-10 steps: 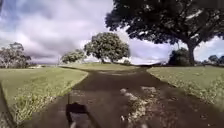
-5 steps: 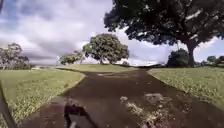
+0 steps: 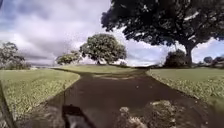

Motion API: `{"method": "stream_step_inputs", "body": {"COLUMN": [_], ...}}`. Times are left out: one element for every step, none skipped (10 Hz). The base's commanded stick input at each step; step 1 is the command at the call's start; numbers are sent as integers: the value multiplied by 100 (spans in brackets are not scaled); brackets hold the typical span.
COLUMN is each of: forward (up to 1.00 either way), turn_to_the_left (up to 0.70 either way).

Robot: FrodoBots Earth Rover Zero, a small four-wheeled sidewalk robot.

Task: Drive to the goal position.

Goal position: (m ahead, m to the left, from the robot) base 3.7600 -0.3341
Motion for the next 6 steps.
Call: {"method": "stream_step_inputs", "body": {"forward": [70,70,70,70,70,70], "turn_to_the_left": [0,0,0,0,-27,-27]}}
